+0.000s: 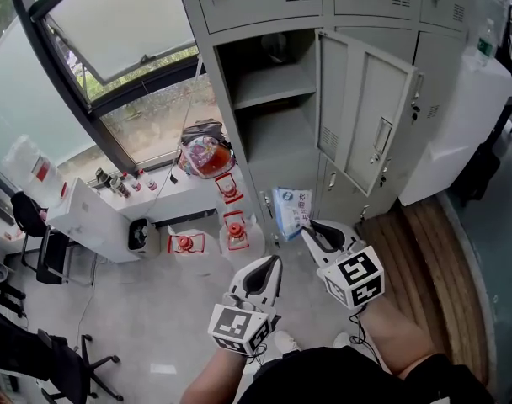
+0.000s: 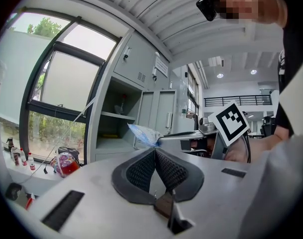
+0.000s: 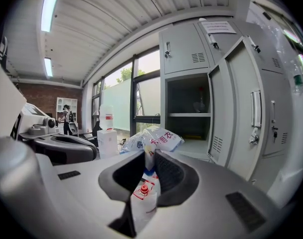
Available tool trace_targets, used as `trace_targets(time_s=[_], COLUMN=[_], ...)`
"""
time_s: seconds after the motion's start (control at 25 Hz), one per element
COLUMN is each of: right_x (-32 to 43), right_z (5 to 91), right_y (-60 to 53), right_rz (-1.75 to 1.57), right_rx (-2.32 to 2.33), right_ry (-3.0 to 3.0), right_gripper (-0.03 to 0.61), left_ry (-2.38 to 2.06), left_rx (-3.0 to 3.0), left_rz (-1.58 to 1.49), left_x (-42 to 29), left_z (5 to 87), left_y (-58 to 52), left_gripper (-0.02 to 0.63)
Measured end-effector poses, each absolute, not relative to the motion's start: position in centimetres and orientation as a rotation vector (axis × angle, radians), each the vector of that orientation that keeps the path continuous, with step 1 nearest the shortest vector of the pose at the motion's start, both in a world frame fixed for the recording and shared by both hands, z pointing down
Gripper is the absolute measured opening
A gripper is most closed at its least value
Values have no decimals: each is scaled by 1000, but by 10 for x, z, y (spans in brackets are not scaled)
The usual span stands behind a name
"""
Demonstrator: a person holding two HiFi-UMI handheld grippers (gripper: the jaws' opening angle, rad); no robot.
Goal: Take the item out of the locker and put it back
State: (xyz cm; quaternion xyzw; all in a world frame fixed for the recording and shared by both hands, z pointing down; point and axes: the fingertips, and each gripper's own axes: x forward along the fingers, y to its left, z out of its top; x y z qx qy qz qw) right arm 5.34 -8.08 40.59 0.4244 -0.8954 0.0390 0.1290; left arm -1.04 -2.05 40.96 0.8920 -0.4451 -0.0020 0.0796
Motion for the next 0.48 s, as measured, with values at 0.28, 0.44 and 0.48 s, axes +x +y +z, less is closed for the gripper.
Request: trace_targets(time_s=[0.28,0.44,0.48], right_x=[75,84,86], right_z=[400,400,400], right_y=[-67,-63,-62], right_rz=[98,100,100], right_rx=[1195,1176,1171], right_ry=[-2633,-2644,-2646], right_gripper=[114,114,114], left_ry=[-1374,-1391,-1395], left_rx=[2669,2674,2672], left_rz=[-4,0,-2], left_x=[16,28,30], left_z=[403,401,401], left_y=[-4,1,3], left_gripper=[17,17,17])
